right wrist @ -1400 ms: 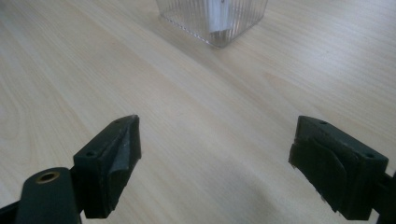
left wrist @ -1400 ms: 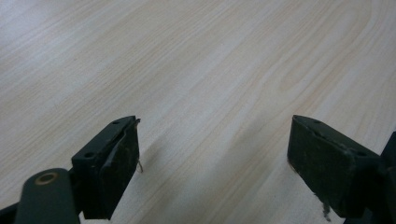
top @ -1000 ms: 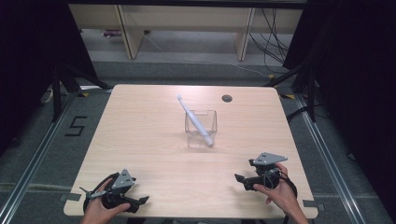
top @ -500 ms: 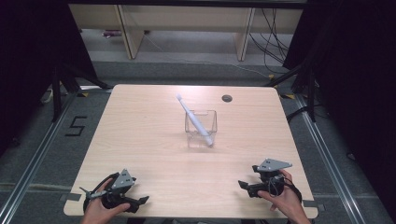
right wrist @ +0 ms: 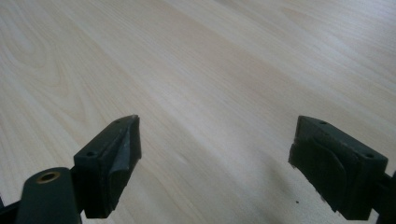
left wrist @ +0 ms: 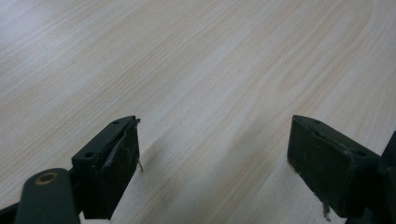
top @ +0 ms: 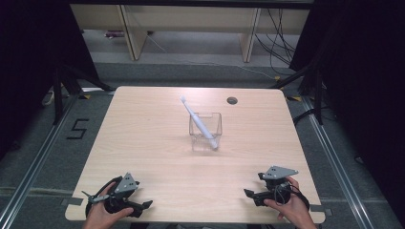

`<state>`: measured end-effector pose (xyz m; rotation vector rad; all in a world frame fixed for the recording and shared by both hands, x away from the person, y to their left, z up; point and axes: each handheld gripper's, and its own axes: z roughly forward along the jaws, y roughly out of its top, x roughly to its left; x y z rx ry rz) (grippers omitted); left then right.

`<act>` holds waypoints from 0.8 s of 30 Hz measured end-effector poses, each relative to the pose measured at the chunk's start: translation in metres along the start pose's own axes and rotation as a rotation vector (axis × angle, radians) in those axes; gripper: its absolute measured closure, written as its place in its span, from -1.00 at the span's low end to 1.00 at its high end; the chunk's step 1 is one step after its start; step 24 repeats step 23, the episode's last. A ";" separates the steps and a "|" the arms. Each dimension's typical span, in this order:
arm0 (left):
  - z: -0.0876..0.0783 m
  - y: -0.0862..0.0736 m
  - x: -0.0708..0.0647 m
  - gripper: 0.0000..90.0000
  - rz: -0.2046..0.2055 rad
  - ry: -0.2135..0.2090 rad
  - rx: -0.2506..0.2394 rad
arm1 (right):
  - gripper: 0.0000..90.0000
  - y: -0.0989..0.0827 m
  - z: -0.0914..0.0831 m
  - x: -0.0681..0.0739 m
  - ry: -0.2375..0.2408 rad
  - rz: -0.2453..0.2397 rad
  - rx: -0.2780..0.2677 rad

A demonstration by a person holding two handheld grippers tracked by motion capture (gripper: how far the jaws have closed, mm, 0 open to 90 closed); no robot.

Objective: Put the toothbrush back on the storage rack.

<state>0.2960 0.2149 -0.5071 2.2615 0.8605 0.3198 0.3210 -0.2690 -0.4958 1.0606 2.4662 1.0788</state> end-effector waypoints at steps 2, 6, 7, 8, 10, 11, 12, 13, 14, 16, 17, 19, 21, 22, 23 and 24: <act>0.000 0.000 0.000 -0.63 -0.002 0.001 -0.004 | -0.63 0.000 0.001 0.000 0.018 0.004 0.007; 0.000 0.000 -0.001 -0.63 -0.002 -0.002 -0.003 | -0.63 0.000 0.002 0.001 0.001 -0.007 0.005; 0.000 0.000 0.000 -0.63 -0.002 -0.002 -0.002 | -0.63 0.000 0.002 0.002 0.002 -0.007 0.008; 0.000 0.000 0.000 -0.63 -0.002 -0.002 -0.002 | -0.63 0.000 0.002 0.002 0.014 0.000 0.010; 0.000 0.000 0.000 -0.63 -0.002 -0.001 -0.002 | -0.63 0.000 0.003 0.002 0.022 0.002 0.009; 0.000 0.000 0.000 -0.63 -0.002 -0.001 -0.002 | -0.63 0.000 0.002 0.003 0.017 0.018 0.016; 0.000 0.000 0.000 -0.63 0.001 0.000 0.000 | -0.63 0.000 0.002 0.003 0.012 0.011 0.017; 0.000 0.000 0.000 -0.63 0.000 0.000 0.000 | -0.63 0.000 0.002 0.003 0.012 0.011 0.017; 0.000 0.000 0.000 -0.63 -0.001 -0.002 -0.003 | -0.63 0.000 0.002 0.003 0.013 0.011 0.018; 0.000 0.001 -0.001 -0.63 -0.002 -0.003 -0.003 | -0.63 0.000 0.002 0.002 0.010 0.000 0.017; 0.000 0.001 0.000 -0.63 0.004 -0.003 -0.002 | -0.63 0.000 0.002 0.003 0.012 0.017 0.019; 0.001 0.000 0.000 -0.63 -0.002 -0.003 -0.001 | -0.63 0.000 0.002 0.001 0.001 -0.010 0.002; 0.000 0.000 0.000 -0.63 0.004 -0.001 0.005 | -0.63 0.000 0.002 0.001 0.020 -0.005 0.008; 0.000 0.000 0.000 -0.63 0.004 -0.001 0.005 | -0.63 0.000 0.001 0.002 0.005 -0.004 0.009; 0.000 0.000 0.000 -0.63 0.001 0.000 0.004 | -0.63 0.000 0.001 0.002 0.005 -0.004 0.009; 0.000 0.000 0.000 -0.63 0.001 0.000 0.004 | -0.63 0.000 0.001 0.002 0.005 -0.004 0.009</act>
